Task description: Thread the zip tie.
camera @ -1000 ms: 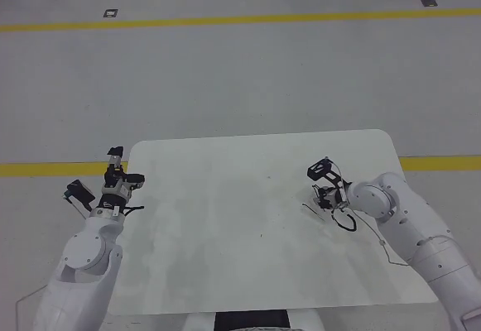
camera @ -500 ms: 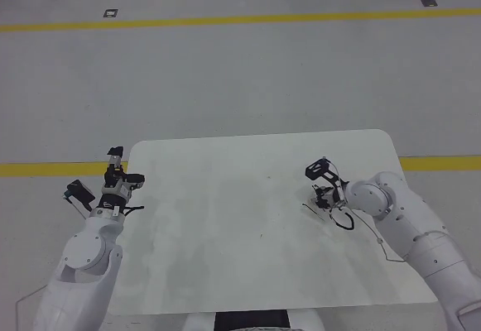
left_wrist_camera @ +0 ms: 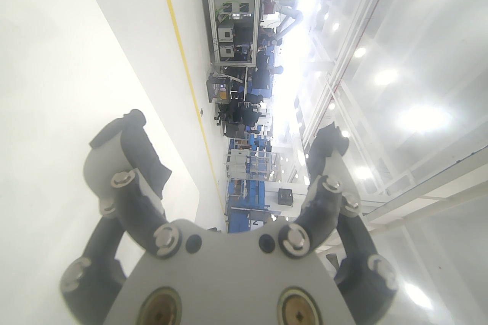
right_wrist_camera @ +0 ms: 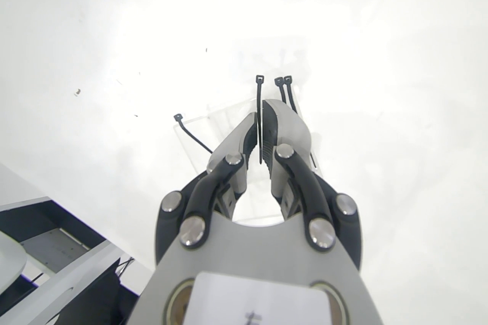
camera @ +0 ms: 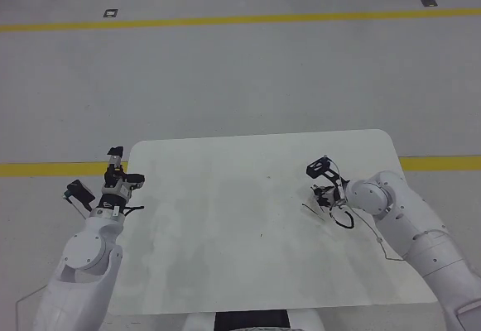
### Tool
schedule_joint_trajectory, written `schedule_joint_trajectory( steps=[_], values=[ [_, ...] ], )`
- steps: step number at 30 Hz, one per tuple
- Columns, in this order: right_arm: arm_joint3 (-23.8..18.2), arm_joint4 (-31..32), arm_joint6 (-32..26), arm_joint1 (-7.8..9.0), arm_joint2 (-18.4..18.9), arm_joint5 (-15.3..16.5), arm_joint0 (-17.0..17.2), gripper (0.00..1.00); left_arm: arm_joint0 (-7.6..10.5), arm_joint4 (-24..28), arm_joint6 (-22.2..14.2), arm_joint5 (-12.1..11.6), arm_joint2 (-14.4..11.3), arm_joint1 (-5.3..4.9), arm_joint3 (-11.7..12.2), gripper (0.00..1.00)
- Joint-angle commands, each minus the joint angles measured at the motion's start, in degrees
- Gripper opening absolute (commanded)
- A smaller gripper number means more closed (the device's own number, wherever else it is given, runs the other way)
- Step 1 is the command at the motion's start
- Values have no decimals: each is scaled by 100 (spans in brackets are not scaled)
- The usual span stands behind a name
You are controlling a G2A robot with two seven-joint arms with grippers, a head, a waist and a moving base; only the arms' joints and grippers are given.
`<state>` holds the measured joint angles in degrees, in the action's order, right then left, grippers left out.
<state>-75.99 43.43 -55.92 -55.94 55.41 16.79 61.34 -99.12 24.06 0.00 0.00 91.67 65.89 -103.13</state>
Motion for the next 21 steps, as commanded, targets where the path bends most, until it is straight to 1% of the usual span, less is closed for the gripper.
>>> schedule_joint_trajectory(
  steps=[1,7,11,14,16,17,19,21],
  values=[
    [-72,16,-11,14,49,-12,37,1,0,0,0,0,0,0,0,100],
    [-419,32,-14,85,290,-26,225,0,0,0,0,0,0,0,0,100],
    [-755,-113,6,167,599,65,444,0,0,0,0,0,0,0,0,100],
    [-974,-394,67,234,902,239,641,0,0,0,0,0,0,0,0,100],
    [-1203,-648,94,293,1114,269,815,0,0,0,0,0,0,0,0,100],
    [-1323,-806,109,318,1185,269,892,0,0,0,0,0,0,0,0,100],
    [-1628,-1327,89,392,1306,269,1048,0,0,0,0,0,0,0,0,100],
    [-1796,-1690,7,466,1354,269,1119,0,0,0,0,0,0,0,0,100]
  ],
)
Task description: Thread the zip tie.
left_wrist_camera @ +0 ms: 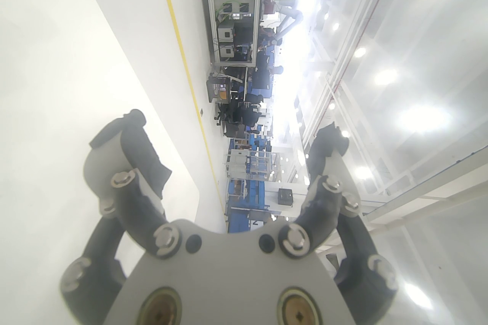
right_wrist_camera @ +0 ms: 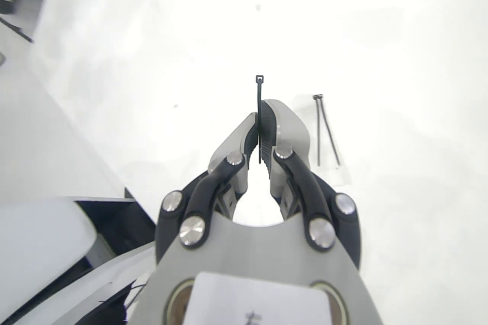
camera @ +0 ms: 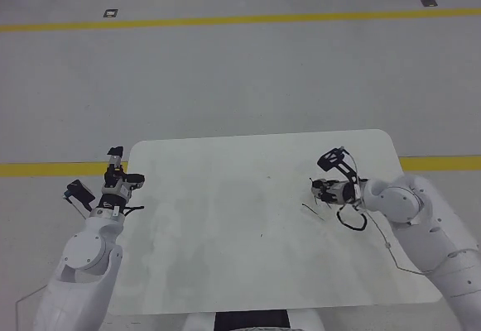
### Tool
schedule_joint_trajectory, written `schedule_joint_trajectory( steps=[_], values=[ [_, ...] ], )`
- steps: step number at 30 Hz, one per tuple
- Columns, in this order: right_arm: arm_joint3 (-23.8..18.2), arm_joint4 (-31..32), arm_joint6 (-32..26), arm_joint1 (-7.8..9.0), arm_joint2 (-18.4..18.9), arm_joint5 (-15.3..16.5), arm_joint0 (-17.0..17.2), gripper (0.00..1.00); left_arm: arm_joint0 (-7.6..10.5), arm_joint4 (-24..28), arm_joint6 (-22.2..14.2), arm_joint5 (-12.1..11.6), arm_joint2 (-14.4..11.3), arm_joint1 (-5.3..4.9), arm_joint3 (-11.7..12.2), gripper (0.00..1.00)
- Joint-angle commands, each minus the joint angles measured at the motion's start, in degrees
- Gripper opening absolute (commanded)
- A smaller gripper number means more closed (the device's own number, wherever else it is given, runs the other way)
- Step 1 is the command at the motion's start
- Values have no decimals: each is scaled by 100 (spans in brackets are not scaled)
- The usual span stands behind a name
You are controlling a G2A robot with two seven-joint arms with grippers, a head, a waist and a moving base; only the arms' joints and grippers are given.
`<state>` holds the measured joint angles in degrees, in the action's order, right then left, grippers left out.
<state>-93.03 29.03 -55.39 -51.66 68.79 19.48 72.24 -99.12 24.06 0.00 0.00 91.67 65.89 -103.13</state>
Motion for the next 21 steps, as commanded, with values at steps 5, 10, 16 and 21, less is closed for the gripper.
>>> schedule_joint_trajectory(
  steps=[5,10,16,21],
  values=[
    [-242,-722,-173,120,-16,0,38,0,0,0,0,0,0,0,0,100],
    [-242,-722,-173,120,-16,0,38,0,0,0,0,0,0,0,0,100],
    [-242,-722,-173,120,-16,0,38,0,0,0,0,0,0,0,0,100],
    [-212,-1077,280,96,-17,0,167,0,0,0,0,0,0,0,0,100]
  ],
)
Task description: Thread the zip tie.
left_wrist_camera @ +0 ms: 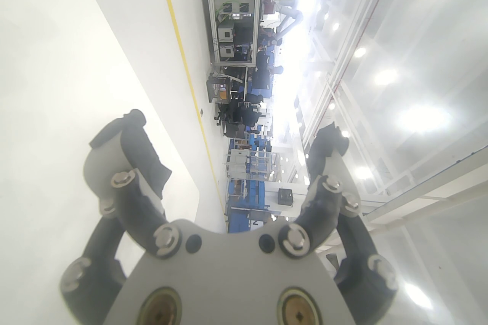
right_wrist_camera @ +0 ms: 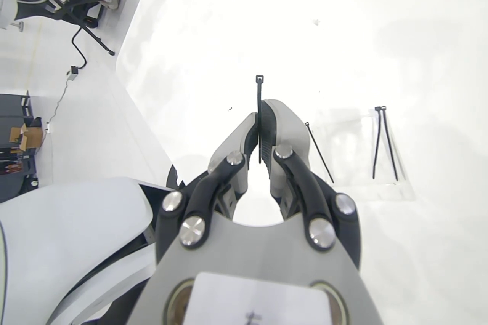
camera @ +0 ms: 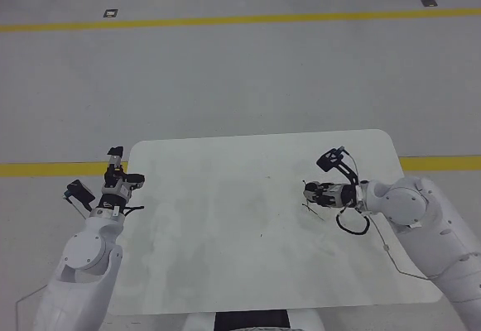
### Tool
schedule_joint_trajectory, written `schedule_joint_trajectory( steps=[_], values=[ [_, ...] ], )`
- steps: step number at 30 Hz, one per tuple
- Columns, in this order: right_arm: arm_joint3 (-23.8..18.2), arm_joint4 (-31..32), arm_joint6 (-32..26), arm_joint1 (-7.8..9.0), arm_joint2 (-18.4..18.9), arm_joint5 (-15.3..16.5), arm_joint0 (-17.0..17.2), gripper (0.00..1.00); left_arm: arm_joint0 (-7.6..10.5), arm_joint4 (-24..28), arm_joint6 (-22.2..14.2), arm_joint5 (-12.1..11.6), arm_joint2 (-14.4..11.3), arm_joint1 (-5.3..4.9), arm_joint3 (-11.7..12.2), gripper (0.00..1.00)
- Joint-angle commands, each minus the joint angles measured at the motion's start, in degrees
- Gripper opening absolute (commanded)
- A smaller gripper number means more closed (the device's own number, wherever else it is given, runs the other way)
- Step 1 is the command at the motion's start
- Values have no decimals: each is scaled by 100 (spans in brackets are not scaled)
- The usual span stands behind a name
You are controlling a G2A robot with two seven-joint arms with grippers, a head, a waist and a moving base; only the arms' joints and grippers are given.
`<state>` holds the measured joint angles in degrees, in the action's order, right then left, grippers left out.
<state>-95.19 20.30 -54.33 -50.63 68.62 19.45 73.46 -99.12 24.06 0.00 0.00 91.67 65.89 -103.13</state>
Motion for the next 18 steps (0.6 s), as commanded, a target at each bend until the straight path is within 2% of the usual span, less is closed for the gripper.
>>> schedule_joint_trajectory(
  steps=[1,6,12,18],
  values=[
    [-6,-285,219,-3,10,3,65,0,0,0,0,0,0,0,0,100],
    [-130,-917,234,69,101,3,212,0,0,0,0,0,0,0,0,100],
    [-293,-1800,-97,168,233,3,366,0,0,0,0,0,0,0,0,100],
    [-335,-2451,-496,163,310,3,377,0,0,0,0,0,0,0,0,100]
  ],
)
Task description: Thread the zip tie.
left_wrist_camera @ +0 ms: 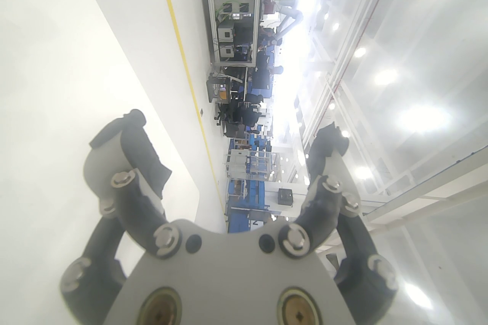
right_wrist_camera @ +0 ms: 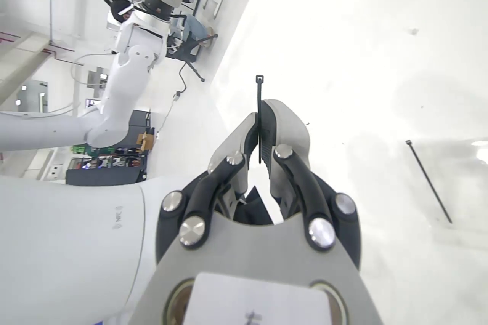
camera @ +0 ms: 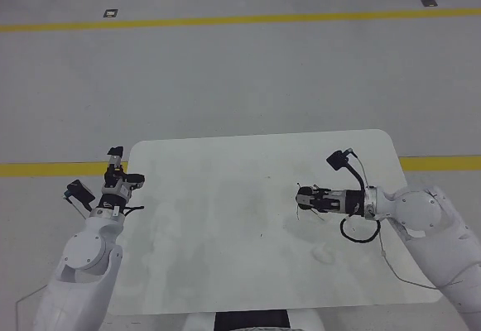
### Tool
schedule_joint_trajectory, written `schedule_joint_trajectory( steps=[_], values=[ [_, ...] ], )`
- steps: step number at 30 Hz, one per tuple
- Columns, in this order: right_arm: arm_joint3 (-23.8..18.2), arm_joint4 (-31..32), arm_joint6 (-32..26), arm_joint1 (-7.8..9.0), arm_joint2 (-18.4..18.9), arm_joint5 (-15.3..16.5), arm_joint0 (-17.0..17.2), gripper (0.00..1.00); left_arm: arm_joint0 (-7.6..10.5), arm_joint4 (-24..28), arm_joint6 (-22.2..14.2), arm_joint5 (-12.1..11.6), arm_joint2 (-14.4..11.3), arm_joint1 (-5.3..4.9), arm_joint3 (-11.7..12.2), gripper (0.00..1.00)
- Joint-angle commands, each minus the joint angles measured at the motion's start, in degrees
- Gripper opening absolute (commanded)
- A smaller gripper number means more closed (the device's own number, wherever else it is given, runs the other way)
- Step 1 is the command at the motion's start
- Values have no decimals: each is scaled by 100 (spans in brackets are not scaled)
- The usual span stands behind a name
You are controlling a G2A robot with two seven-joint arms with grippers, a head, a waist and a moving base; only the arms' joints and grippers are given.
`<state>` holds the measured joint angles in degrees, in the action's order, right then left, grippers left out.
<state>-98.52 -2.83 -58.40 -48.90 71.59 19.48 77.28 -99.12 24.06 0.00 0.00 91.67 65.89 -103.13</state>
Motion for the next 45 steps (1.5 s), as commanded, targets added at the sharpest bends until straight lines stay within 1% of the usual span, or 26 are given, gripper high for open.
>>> schedule_joint_trajectory(
  steps=[1,5,6,8,20,23,30,33,36,40,43,45],
  values=[
    [6,-228,-161,-19,32,0,-13,0,0,0,0,0,0,0,0,100],
    [53,-703,-591,-92,129,0,-53,0,0,0,0,0,0,0,0,100],
    [96,-877,-773,-126,167,0,-67,0,0,0,0,0,0,0,0,100],
    [205,-1056,-931,-178,235,0,-93,0,0,0,0,0,0,0,0,100],
    [205,-1056,-931,-178,235,0,-93,0,0,0,0,0,0,0,0,100],
    [167,-1080,-717,-191,206,0,-19,0,0,0,0,0,0,0,0,100],
    [65,-1397,-841,-195,419,0,74,0,0,0,0,0,0,0,0,100],
    [56,-1431,-873,-208,506,0,120,0,0,0,0,0,0,0,0,100],
    [56,-1392,-775,-226,562,0,178,0,0,0,0,0,0,0,0,100],
    [89,-1059,-266,-249,569,-14,321,0,0,0,0,0,0,0,0,100],
    [35,-816,113,-260,542,-277,381,0,0,0,0,0,0,0,0,100],
    [29,-791,155,-261,542,-323,388,0,0,0,0,0,0,0,0,100]
  ],
)
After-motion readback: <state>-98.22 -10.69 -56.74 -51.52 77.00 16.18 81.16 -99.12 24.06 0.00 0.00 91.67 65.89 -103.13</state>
